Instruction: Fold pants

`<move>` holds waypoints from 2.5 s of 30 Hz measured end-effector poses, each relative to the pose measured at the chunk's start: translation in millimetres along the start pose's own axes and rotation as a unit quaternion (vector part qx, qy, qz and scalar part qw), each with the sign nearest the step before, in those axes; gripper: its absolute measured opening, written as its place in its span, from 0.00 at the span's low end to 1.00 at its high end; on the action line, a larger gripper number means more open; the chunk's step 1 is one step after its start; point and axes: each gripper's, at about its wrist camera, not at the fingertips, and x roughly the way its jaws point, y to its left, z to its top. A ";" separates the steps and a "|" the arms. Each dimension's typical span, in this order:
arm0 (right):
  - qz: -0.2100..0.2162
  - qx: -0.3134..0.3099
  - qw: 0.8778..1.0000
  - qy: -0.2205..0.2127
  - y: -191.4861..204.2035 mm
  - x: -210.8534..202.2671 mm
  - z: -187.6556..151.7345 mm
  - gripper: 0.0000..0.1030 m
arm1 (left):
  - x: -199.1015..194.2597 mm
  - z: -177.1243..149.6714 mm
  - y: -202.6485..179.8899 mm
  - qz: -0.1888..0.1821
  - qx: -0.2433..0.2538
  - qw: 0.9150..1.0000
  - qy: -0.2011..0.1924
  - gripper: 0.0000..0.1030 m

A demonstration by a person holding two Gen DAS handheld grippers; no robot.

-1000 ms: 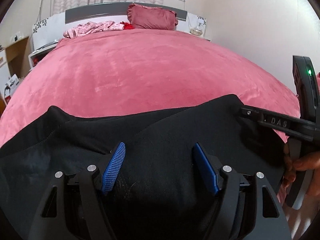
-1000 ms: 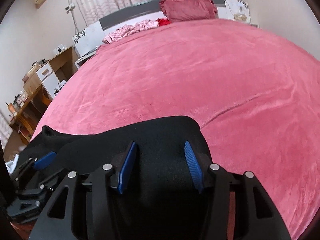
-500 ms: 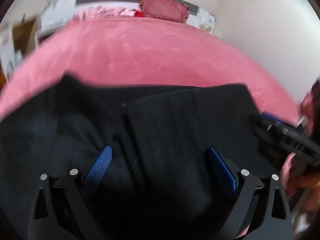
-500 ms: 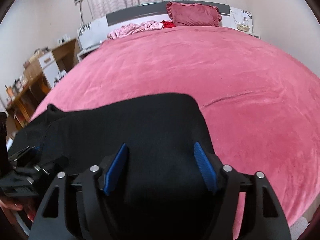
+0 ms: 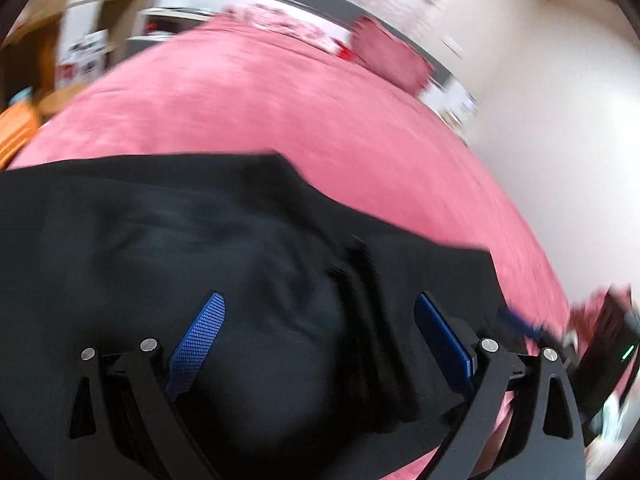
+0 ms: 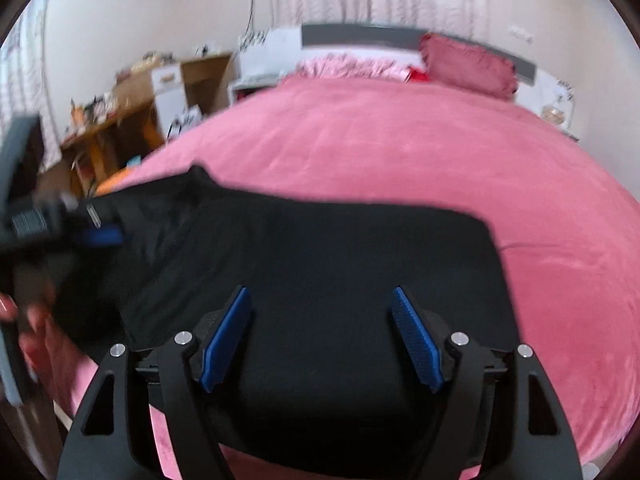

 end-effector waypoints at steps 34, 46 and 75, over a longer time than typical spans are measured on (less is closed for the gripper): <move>0.017 0.013 1.000 0.005 -2.4 3.4 -2.4 0.84 | -109.2 2.9 124.7 0.237 -0.160 0.951 -0.116 0.92; 0.021 0.015 1.000 0.000 -2.4 0.0 -0.8 0.85 | -106.8 1.2 127.2 0.252 -0.160 0.949 -0.097 0.92; 0.084 0.139 0.985 -0.051 -43.3 -15.3 2.3 0.95 | -151.2 5.0 193.7 0.222 -0.192 0.956 -0.014 0.92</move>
